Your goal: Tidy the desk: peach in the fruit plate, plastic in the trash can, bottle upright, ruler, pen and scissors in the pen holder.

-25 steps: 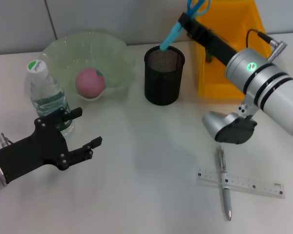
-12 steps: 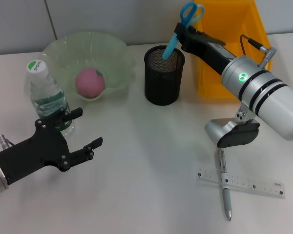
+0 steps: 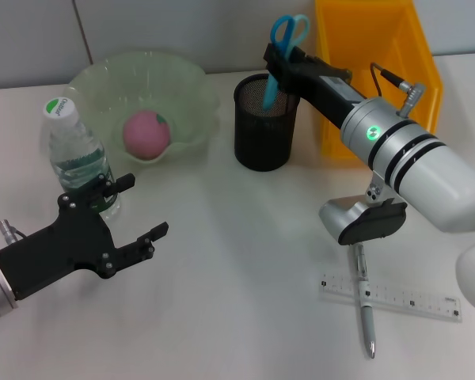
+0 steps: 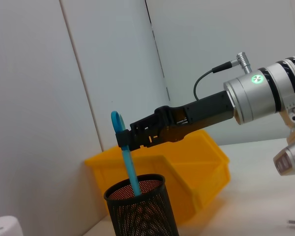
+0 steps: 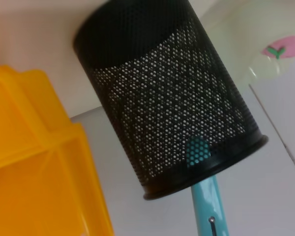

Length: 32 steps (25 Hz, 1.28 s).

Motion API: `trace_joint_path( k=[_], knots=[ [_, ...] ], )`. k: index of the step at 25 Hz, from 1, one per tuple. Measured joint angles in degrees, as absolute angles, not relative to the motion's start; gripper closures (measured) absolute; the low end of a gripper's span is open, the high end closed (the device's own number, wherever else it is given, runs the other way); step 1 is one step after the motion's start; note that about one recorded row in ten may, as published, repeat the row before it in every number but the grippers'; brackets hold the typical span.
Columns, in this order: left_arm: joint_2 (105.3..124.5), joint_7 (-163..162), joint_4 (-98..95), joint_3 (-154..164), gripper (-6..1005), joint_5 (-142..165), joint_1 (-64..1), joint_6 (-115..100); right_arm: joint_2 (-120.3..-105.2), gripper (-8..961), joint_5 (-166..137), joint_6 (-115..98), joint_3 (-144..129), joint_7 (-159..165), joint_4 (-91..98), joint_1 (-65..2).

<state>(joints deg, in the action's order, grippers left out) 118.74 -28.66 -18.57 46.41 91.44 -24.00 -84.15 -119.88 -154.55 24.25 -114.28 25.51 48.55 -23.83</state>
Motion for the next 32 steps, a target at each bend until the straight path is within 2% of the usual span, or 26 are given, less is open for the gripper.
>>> trace_joint_path(
  k=[10, 16, 32],
  knots=[
    [118.74, -27.6, -18.5, 46.4, 199, 90.9, -23.8, -84.5, -119.88, 529, -148.8, 29.4, -117.3, 21.0, 47.7, -23.7],
    [118.74, -27.2, -18.5, 46.4, 199, 90.8, -23.9, -84.6, -119.88, 324, -147.6, 32.5, -118.6, 19.8, 46.7, -23.1],
    [118.74, -26.3, -18.5, 46.4, 199, 89.3, -23.9, -85.3, -119.63, 323, -148.3, 33.9, -120.6, 19.4, 45.4, -24.4]
  ],
)
